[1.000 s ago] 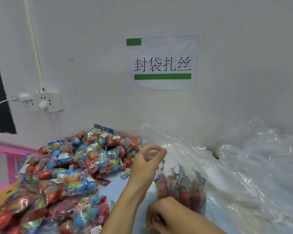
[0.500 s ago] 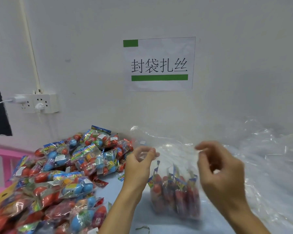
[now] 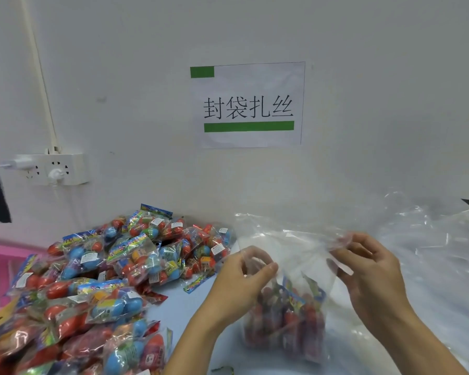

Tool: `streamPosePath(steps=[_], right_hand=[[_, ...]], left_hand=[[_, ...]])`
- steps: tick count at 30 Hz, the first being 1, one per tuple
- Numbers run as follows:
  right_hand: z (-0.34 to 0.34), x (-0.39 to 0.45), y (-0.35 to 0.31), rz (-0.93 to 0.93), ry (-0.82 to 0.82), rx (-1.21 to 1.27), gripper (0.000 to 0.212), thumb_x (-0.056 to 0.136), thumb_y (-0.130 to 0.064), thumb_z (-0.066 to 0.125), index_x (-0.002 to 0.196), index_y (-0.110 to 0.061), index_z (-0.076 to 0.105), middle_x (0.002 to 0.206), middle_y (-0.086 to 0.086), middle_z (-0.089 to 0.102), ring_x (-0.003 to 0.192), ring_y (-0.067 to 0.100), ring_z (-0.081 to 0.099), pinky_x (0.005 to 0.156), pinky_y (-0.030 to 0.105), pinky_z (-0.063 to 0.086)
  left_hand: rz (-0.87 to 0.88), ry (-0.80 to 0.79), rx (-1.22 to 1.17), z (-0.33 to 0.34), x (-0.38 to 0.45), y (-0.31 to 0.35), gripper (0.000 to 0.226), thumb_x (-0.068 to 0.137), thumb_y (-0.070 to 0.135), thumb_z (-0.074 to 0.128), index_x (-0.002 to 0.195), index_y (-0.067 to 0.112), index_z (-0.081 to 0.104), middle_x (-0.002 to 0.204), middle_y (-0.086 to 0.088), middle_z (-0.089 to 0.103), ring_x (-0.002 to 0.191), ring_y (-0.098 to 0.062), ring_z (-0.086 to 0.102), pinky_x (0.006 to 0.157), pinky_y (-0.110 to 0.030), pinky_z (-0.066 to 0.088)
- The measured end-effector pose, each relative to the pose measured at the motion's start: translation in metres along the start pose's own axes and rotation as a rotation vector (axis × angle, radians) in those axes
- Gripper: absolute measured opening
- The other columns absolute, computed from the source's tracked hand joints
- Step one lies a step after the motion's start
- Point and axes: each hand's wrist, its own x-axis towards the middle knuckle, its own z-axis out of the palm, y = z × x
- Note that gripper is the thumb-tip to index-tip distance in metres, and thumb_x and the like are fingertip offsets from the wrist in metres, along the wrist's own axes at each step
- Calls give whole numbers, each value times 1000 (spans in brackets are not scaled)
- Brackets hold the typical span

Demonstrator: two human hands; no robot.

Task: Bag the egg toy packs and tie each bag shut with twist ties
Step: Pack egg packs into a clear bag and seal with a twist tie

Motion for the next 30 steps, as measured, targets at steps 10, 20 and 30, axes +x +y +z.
streamPosePath(steps=[10, 20, 30], right_hand=[[2, -2, -9, -43, -66, -343, 12, 77, -24, 80, 87, -18, 77, 80, -5, 76, 74, 8, 70, 74, 31, 50], [-8, 6, -13, 56, 26, 192, 34, 105, -33, 43, 104, -15, 71, 81, 2, 75, 78, 19, 72, 72, 31, 52], [-7, -12, 17, 291, -884, -623, 104, 58, -32, 88, 145, -44, 32, 148, -19, 46, 120, 0, 61, 98, 23, 51]], left_hand=[[120, -25, 249, 0, -2, 1, 17, 90, 20, 70, 78, 32, 67, 80, 12, 68, 79, -2, 63, 71, -8, 43], [130, 243, 25, -3, 4, 1, 14, 96, 15, 62, 85, 15, 71, 72, 0, 73, 70, -7, 70, 66, -19, 54], [139, 175, -8, 16, 0, 10, 24, 94, 35, 61, 81, 16, 62, 81, 3, 73, 81, -14, 67, 74, -32, 53]])
